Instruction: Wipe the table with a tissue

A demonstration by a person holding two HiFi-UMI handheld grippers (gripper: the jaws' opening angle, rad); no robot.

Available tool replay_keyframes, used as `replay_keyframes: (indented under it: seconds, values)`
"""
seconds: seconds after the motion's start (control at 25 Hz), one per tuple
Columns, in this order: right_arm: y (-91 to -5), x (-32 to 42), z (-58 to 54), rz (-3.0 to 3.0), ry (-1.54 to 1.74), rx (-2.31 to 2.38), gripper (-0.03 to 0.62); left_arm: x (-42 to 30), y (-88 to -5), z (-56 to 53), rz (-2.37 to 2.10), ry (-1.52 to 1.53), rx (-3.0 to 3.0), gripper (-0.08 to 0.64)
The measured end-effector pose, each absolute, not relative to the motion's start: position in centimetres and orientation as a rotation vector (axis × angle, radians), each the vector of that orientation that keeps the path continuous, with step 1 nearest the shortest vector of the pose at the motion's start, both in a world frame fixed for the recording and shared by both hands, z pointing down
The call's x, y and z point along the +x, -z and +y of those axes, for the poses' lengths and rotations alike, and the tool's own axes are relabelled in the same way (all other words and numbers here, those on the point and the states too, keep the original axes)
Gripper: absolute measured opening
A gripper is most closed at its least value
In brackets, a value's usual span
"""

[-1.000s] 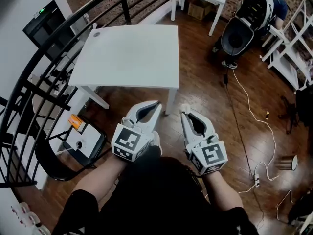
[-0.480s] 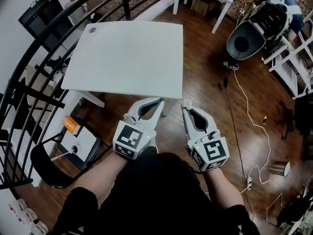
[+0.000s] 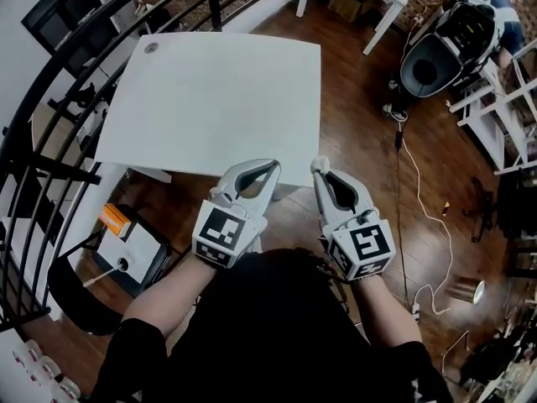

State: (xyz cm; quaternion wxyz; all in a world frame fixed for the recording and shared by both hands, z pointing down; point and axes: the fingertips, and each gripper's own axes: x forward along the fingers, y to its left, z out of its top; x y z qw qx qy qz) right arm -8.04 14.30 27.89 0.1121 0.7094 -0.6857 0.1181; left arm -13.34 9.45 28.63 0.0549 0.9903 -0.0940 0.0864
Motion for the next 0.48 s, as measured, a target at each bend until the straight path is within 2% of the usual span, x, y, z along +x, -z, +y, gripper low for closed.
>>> replay_keyframes:
  seconds: [0.48]
  values:
    - [-30.6,-0.7,8.2,-2.004,-0.438,2.023,0.02,-10.4,-29.6,5.1,-0.386,-0.353,2.984,0.015]
